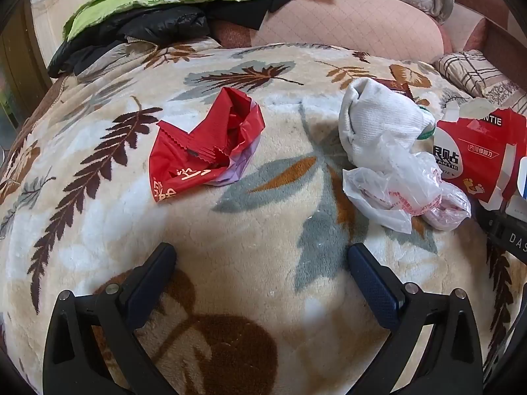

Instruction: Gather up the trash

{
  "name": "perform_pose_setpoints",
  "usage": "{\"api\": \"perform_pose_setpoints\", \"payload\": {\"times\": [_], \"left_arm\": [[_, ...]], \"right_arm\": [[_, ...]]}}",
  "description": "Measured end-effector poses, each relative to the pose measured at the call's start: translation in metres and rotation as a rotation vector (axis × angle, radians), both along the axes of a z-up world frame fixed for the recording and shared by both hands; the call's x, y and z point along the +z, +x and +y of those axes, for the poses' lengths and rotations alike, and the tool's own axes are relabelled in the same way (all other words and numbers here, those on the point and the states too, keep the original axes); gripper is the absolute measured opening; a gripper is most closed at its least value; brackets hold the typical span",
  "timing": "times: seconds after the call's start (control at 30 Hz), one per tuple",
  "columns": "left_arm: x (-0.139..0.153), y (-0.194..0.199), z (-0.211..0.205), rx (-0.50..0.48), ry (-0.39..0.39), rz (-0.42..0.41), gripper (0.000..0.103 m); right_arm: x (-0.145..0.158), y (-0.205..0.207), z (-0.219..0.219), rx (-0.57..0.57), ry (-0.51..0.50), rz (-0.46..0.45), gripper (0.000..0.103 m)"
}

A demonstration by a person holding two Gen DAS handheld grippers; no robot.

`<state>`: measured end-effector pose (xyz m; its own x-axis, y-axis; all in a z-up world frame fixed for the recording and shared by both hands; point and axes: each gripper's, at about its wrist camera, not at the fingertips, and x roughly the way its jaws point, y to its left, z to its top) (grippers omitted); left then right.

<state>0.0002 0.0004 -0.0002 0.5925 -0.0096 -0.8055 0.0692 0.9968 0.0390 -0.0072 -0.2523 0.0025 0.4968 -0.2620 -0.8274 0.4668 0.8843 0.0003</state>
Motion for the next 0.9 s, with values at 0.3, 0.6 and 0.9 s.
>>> {"api": "perform_pose_setpoints", "payload": {"times": [0.3,0.6,0.9], "left_arm": [[-0.001,0.000,0.002,-0.001,0.004,-0.001,0.103],[0.026,-0.015,0.007,0.012,-0.048,-0.113,0.103],[0.100,-0.096,0.028,0.041,-0.105,-0.403,0.103]], "right_arm": [[0.003,0.000,0.001,0.001,0.004,-0.005,0.103],[0.017,-0.036,-0.004,0.085,0.036,-0.031,0.103],[0.092,-0.162,0.000,0.096,-0.120,-0.366,0.103]]}}
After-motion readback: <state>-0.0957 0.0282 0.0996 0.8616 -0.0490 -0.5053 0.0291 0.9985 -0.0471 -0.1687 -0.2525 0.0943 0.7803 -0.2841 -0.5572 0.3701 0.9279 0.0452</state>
